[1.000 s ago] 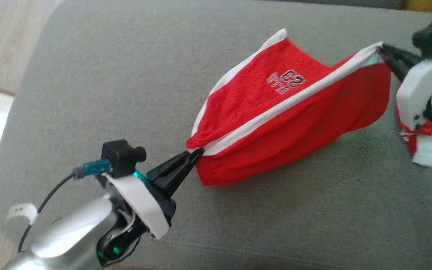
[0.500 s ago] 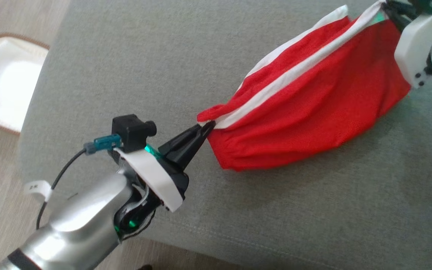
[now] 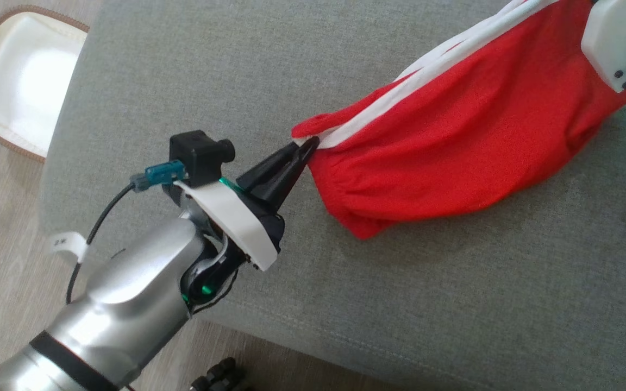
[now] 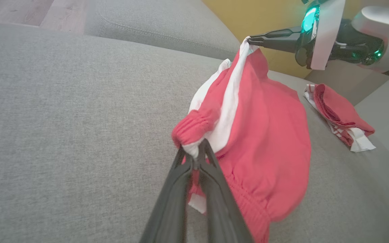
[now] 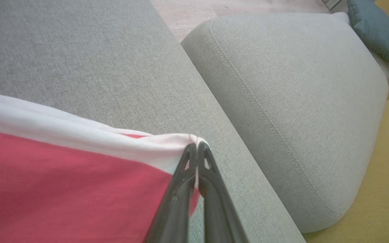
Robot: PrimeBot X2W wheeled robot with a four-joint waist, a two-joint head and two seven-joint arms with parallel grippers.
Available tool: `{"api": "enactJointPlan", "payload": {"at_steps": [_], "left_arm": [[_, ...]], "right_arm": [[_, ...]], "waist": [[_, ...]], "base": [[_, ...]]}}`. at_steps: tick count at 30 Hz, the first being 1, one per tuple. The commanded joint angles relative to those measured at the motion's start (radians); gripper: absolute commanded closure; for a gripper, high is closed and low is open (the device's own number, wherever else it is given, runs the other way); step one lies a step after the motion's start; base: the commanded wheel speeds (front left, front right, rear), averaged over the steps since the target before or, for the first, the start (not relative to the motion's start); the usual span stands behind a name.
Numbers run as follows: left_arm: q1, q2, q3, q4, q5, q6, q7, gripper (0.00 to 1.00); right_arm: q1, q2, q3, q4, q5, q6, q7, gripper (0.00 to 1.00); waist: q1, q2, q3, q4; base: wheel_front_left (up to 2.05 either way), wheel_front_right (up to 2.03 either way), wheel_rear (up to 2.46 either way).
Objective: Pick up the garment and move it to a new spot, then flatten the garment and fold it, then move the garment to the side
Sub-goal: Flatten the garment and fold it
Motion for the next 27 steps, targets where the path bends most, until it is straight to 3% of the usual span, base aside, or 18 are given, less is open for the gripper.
{"api": "enactJointPlan", "payload": {"at_steps": [1, 2, 18, 27], "left_arm": [[-0.037, 0.021, 0.051, -0.002, 0.015, -0.006, -0.012, 0.0], [-0.036, 0.017, 0.057, 0.007, 0.015, -0.006, -0.012, 0.0], [0.007, 0.047, 0.108, 0.067, 0.07, -0.006, -0.012, 0.0], [0.108, 0.061, 0.308, 0.042, 0.025, 0.037, -0.012, 0.0]], "right_arm": [[-0.021, 0.007, 0.01, 0.01, 0.005, -0.001, -0.025, 0.21], [-0.024, 0.014, 0.015, 0.027, 0.008, -0.001, -0.033, 0.0], [0.047, 0.129, 0.028, 0.191, 0.095, -0.001, -0.209, 0.0], [0.139, 0.253, -0.129, 0.321, 0.13, -0.001, -0.43, 0.0]], "waist": [[-0.0001, 0.0, 0.007, -0.001], [-0.0001, 0.0, 0.008, -0.003], [-0.0001, 0.0, -0.085, -0.103], [-0.0001, 0.0, -0.205, -0.2]], "base": [[0.0, 0.0, 0.0], [0.0, 0.0, 0.0], [0.0, 0.0, 0.0], [0.0, 0.0, 0.0]]}}
